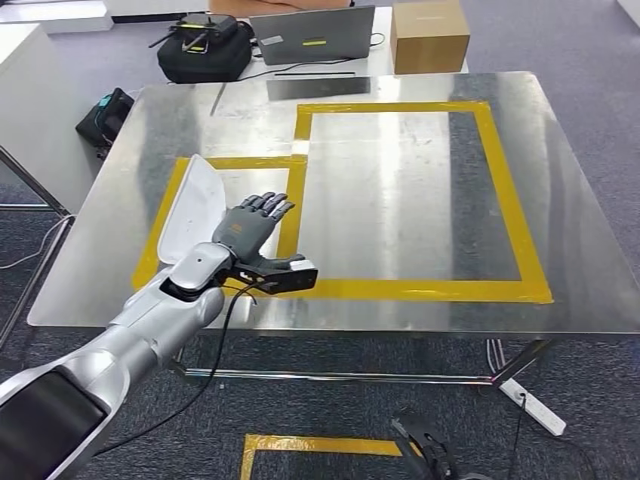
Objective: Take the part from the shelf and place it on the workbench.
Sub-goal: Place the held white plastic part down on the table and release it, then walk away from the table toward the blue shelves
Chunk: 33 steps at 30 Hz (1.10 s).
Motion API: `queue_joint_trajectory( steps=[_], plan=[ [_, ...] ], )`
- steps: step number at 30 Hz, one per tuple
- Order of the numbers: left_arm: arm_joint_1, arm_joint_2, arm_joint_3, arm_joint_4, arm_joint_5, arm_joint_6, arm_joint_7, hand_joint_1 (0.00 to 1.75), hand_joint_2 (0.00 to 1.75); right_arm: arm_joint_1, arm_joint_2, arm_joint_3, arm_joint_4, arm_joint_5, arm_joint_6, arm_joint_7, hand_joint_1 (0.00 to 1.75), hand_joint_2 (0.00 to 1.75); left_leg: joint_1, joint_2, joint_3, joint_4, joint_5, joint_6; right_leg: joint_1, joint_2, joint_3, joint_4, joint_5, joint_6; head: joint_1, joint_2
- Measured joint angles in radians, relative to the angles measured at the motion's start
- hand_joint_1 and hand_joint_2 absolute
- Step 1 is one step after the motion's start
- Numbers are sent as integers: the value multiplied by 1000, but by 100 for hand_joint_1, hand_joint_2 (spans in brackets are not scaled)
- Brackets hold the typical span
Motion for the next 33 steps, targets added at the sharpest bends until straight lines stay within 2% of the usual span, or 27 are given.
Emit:
queue_joint_trajectory(
  steps=[1,2,3,4,6,7,8,11,12,13,15,16,17,18,19,20,21,22,23,24,26,27,28,30,31,32,33],
  plan=[
    [-1,1,-1,2,0,0,0,0,0,1,-8,1,0,-2,1,-2,0,0,-7,0,-27,64,-27,7,4,-1,-4,-1,5,-6,0,0],
    [-1,3,-2,5,0,0,0,0,0,1,-15,3,0,-5,1,-5,0,0,-13,0,-42,101,-37,16,10,-1,-10,-2,11,-11,0,0],
    [0,5,-3,7,1,0,0,0,0,2,-22,5,0,-7,1,-9,0,0,-20,0,-40,104,-29,27,15,-1,-16,-2,18,-14,0,0],
    [-1,7,-5,9,1,1,0,0,0,4,-28,6,0,-9,1,-12,0,0,-28,0,-20,69,-7,41,21,-1,-23,-3,26,-17,0,0],
    [-6,11,-6,10,2,2,0,0,0,5,-36,8,0,-11,1,-16,0,0,-47,-1,51,-57,43,74,30,1,-37,-6,47,-16,0,0],
    [-12,10,-7,11,2,2,-1,0,0,4,-38,8,-1,-12,2,-17,0,0,-55,1,77,-110,61,83,32,1,-41,-10,58,-14,1,0],
    [-16,9,-8,11,3,3,-1,0,0,3,-40,9,-1,-13,2,-16,0,0,-61,1,90,-143,73,86,33,-1,-44,-16,69,-10,1,0],
    [-22,6,-10,16,6,3,0,0,0,1,-47,13,-3,-22,2,-14,0,0,-63,0,75,-161,111,83,30,-6,-46,-45,104,6,1,0],
    [-21,6,-11,19,7,2,1,0,0,3,-50,16,-3,-26,2,-14,0,0,-61,0,66,-164,126,87,30,-7,-52,-43,92,12,2,0],
    [-21,6,-12,22,9,2,2,0,0,4,-54,18,-4,-30,0,-14,0,0,-58,0,55,-168,142,91,30,-7,-63,-20,57,17,3,0],
    [-20,9,-13,27,13,3,3,0,0,6,-62,23,-5,-35,-2,-17,0,0,-55,1,28,-169,168,97,29,-8,-93,91,-54,25,6,0],
    [-20,11,-14,30,15,5,4,0,0,5,-66,24,-5,-38,-2,-20,0,0,-55,1,13,-168,181,98,28,-9,-103,162,-98,28,8,0],
    [-19,14,-14,34,18,6,4,0,0,5,-71,26,-6,-40,-3,-23,0,0,-55,1,-3,-168,193,98,28,-9,-105,218,-118,31,8,0],
    [-16,17,-14,38,19,8,5,0,0,4,-75,27,-6,-42,-3,-26,0,0,-55,2,-19,-168,205,97,28,-9,-93,248,-116,33,8,0],
    [-14,20,-14,42,21,11,6,0,0,4,-79,29,-6,-44,-3,-28,0,0,-55,2,-34,-167,217,94,28,-9,-64,244,-99,34,9,0],
    [-12,24,-15,46,22,13,6,0,0,4,-84,31,-6,-45,-3,-29,0,0,-54,2,-47,-166,228,91,28,-10,-17,206,-80,35,9,0],
    [-12,28,-14,49,22,16,6,0,0,4,-87,33,-7,-46,-5,-30,0,0,-55,2,-58,-165,238,87,27,-10,40,143,-79,36,9,0],
    [-11,33,-14,51,23,18,6,0,0,3,-91,35,-10,-47,-7,-33,0,0,-56,2,-66,-163,246,82,27,-10,96,73,-90,34,9,0],
    [-12,38,-14,54,25,20,6,0,0,4,-95,37,-13,-48,-9,-35,0,0,-58,2,-70,-162,255,78,27,-9,136,17,-105,30,7,0],
    [-12,43,-13,56,27,23,7,0,0,5,-99,39,-16,-51,-12,-39,0,0,-60,2,-73,-163,265,73,29,-8,158,-17,-118,24,6,0],
    [-10,52,-13,61,31,27,7,0,0,10,-106,45,-20,-56,-15,-45,0,0,-59,1,-76,-167,281,66,28,-8,158,-30,-108,6,3,0],
    [-8,57,-13,64,32,28,6,0,0,12,-108,48,-21,-59,-15,-47,0,0,-59,0,-81,-162,272,60,27,-9,151,-31,-99,-4,2,0],
    [-6,60,-13,66,32,29,6,0,0,14,-109,51,-23,-60,-15,-48,0,0,-57,-2,-91,-141,245,53,25,-10,141,-34,-87,-13,1,0],
    [-6,63,-13,69,31,27,8,0,0,12,-110,55,-30,-63,-14,-45,0,0,-52,-3,-124,-40,148,40,23,-10,114,-37,-62,-25,-3,0],
    [-6,63,-13,70,31,26,10,0,0,10,-110,57,-32,-64,-14,-42,0,0,-50,-3,-140,28,104,36,23,-10,99,-37,-49,-27,-3,0],
    [-5,63,-13,71,31,25,12,0,0,9,-110,58,-34,-65,-14,-39,0,0,-47,-3,-150,85,79,33,23,-10,83,-37,-37,-26,-3,0],
    [-3,63,-14,72,30,24,14,0,0,8,-110,60,-36,-65,-14,-37,0,0,-46,-3,-148,117,79,32,23,-10,67,-37,-24,-25,-3,0]
  ],
)
